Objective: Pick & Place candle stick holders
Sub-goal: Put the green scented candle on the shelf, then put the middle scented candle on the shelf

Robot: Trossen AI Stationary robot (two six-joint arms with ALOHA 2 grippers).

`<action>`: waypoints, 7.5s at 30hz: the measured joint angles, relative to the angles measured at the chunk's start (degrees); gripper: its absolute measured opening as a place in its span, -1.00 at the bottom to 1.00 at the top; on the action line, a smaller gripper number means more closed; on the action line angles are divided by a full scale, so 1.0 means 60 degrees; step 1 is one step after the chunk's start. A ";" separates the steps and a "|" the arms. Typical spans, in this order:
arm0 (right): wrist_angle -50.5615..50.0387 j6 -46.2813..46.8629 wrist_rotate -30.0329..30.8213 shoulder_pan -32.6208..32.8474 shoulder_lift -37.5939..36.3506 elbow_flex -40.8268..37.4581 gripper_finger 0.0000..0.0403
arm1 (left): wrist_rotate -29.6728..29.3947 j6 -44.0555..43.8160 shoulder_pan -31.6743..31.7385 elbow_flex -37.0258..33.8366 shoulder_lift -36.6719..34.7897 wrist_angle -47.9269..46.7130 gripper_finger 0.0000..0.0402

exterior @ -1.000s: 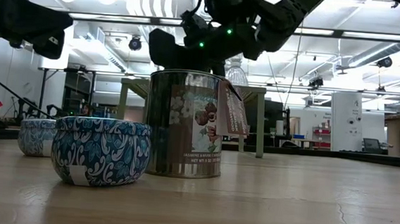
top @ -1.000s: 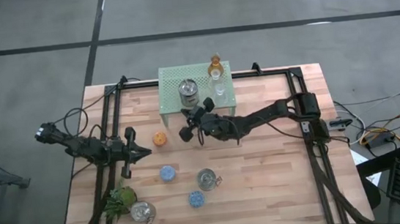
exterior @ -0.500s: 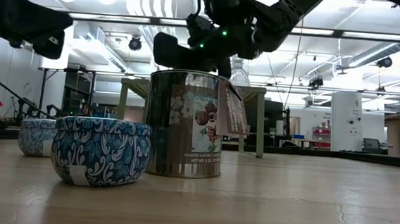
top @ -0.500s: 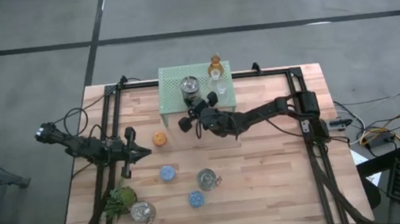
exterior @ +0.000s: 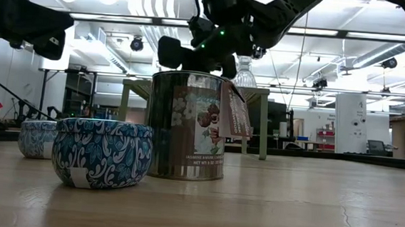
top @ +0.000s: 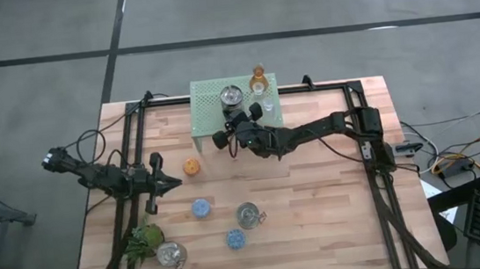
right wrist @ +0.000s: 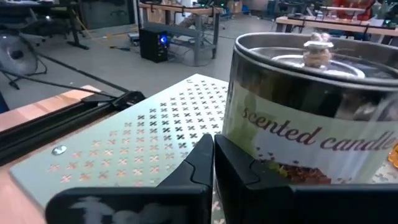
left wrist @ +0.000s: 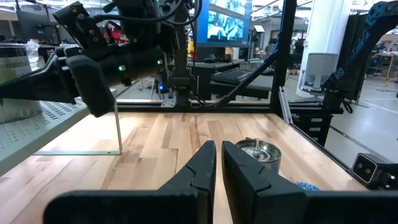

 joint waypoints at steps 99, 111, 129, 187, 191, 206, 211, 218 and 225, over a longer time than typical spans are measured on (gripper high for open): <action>-0.4651 0.2452 -0.6032 0.5031 -0.2936 -0.2698 0.81 | -0.0003 0.0001 0.0001 0.0000 0.0001 0.0004 -0.85; -0.4676 0.2410 -0.5502 0.4778 -0.2936 -0.2693 0.82 | -0.0004 0.0004 0.0000 0.0000 0.0001 0.0004 -0.85; -0.3356 0.1770 -0.5791 0.4630 -0.1700 -0.2677 0.82 | -0.0002 0.0000 0.0002 0.0002 0.0001 0.0009 -0.85; 0.2117 0.0073 -0.4024 0.4403 0.1638 -0.0897 0.82 | -0.0004 0.0000 0.0004 0.0004 0.0022 0.0011 -0.85; 0.2055 0.0103 -0.4180 0.4275 0.2116 -0.0512 0.82 | 0.0000 0.0000 0.0002 0.0001 0.0033 0.0013 -0.85; 0.1164 0.0200 -0.4332 0.4237 0.2268 -0.0125 0.75 | 0.0000 0.0000 0.0001 0.0003 0.0037 0.0004 -0.85; 0.0924 0.0280 -0.4342 0.4245 0.2124 -0.0303 0.55 | 0.0000 0.0000 0.0000 0.0004 0.0037 0.0007 -0.85; -0.0454 0.0321 -0.4364 0.4248 0.1601 -0.0344 0.28 | -0.0003 0.0000 0.0004 0.0003 0.0037 0.0007 -0.85; -0.0601 0.0093 -0.4394 0.4277 0.1038 -0.0475 0.00 | 0.0000 0.0004 0.0000 0.0001 0.0045 0.0007 -0.85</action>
